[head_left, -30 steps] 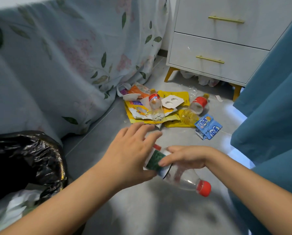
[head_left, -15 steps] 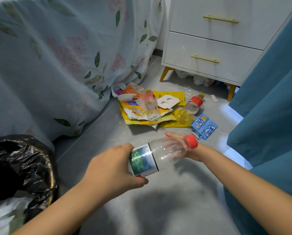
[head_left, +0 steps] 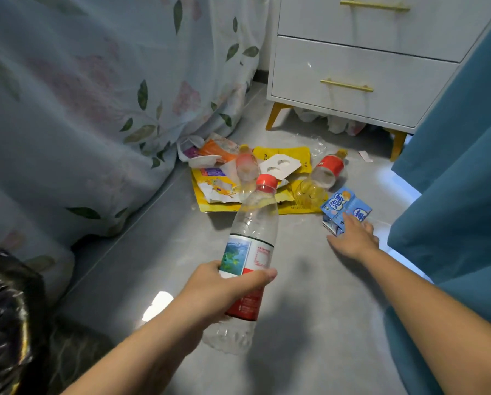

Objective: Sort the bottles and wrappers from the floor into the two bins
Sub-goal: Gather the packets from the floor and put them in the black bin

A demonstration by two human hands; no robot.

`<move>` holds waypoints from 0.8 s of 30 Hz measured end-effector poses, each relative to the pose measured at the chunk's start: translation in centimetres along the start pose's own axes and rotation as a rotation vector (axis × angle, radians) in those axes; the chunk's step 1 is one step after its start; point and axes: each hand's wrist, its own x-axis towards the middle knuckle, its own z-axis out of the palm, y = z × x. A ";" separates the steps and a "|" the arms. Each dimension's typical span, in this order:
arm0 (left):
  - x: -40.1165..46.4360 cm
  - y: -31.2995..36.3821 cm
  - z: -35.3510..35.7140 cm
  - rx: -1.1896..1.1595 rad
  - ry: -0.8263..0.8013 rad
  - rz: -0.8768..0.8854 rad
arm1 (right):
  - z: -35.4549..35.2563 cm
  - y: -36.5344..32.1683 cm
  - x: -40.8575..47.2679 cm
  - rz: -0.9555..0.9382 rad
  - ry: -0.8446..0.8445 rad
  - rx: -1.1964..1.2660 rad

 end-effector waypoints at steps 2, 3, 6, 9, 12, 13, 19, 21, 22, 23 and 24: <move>0.3 -0.4 0.0 0.023 0.009 -0.010 | 0.9 0.1 -0.1 -0.009 -0.071 -0.043; 0.4 -0.5 0.0 0.023 0.014 -0.017 | 1.3 0.3 -0.4 -0.028 -0.051 -0.080; 0.6 -0.6 0.1 -0.007 0.021 -0.041 | 2.0 0.6 -1.7 -0.085 0.112 -0.151; 0.4 -0.5 0.6 -0.007 0.010 -0.033 | 2.3 1.0 -2.7 -0.117 0.221 -0.084; 0.2 -0.3 1.0 -0.024 0.012 -0.022 | 1.9 1.0 -3.9 -0.195 0.171 -0.099; 0.2 -0.4 1.1 -0.033 0.016 -0.018 | 1.8 0.8 -4.5 -0.249 0.140 -0.116; 0.3 -1.1 1.0 -0.049 0.043 -0.019 | 1.6 -1.2 -6.5 -0.570 -0.075 -0.044; 0.2 -1.5 0.7 -0.040 0.037 -0.030 | 1.1 -2.1 -5.9 -0.633 -0.053 -0.031; 0.1 -1.7 0.5 -0.034 0.031 -0.039 | 0.8 -2.5 -5.5 -0.642 -0.083 -0.049; 0.1 -1.9 0.2 -0.030 0.025 -0.043 | 0.6 -2.9 -5.2 -0.643 -0.129 -0.107; 0.1 -2.1 -0.1 -0.026 0.028 -0.046 | 0.5 -3.3 -4.9 -0.646 -0.176 -0.192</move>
